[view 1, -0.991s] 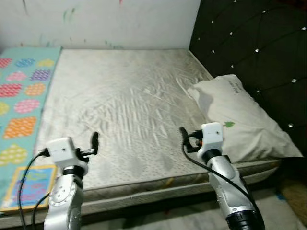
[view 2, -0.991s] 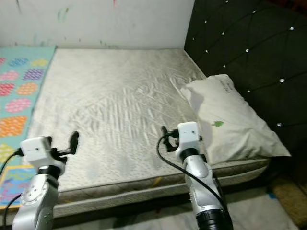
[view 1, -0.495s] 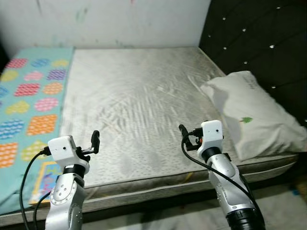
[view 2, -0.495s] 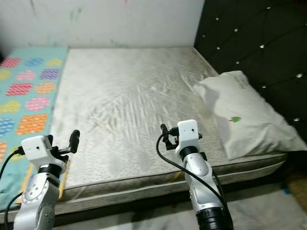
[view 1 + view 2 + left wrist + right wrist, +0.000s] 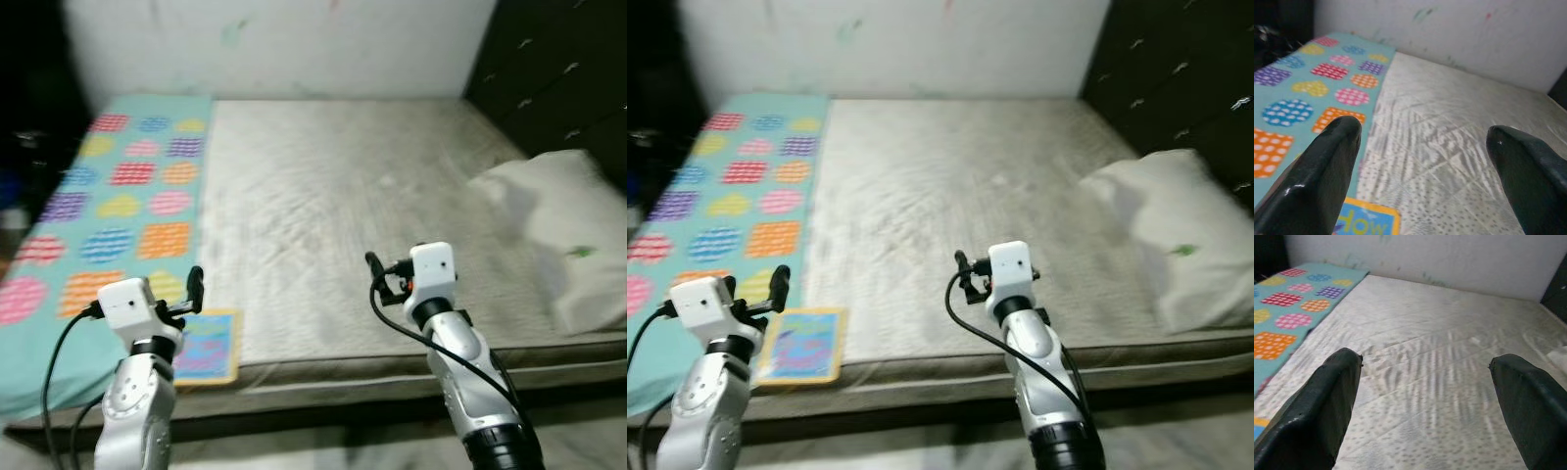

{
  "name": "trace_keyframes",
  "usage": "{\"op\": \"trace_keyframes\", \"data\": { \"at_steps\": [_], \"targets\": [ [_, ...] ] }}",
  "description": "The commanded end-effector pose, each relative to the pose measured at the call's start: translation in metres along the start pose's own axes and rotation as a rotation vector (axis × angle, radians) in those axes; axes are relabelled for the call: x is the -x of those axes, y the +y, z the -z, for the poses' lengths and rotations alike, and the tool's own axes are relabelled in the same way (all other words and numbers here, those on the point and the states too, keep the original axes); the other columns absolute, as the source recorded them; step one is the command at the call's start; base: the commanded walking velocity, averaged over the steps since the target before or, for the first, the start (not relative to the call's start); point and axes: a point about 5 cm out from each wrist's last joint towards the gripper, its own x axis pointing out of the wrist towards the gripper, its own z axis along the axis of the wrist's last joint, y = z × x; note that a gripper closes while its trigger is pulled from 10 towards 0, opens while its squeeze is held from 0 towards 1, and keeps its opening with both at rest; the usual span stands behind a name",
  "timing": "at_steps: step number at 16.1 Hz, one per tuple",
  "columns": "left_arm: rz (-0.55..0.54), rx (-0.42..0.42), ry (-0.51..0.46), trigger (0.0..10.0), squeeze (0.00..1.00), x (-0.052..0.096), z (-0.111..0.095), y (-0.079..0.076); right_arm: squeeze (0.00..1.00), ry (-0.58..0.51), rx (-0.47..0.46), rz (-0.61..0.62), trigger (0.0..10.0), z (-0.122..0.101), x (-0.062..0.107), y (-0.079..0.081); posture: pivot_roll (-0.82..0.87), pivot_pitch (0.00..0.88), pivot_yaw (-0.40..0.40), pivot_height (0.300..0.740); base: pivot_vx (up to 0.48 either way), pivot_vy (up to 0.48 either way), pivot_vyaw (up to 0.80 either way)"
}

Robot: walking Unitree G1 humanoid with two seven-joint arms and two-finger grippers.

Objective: Clean up the room

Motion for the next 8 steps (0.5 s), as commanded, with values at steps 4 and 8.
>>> {"op": "trace_keyframes", "data": {
  "at_steps": [4,8],
  "targets": [
    [0.045,0.007,-0.001,10.0,0.00,0.0011,-0.0004,-0.0049,0.00,0.011,0.002,-0.001,10.0,0.0026,0.0010,-0.0019,-0.06,0.011,-0.039,0.740,0.000,0.000,0.00],
    [0.056,0.012,-0.002,10.0,0.00,0.0021,-0.0003,-0.0065,0.00,0.017,-0.006,-0.007,10.0,0.0040,0.0012,-0.0017,-0.06,0.009,-0.040,0.740,0.064,0.000,0.00]
  ]
}}
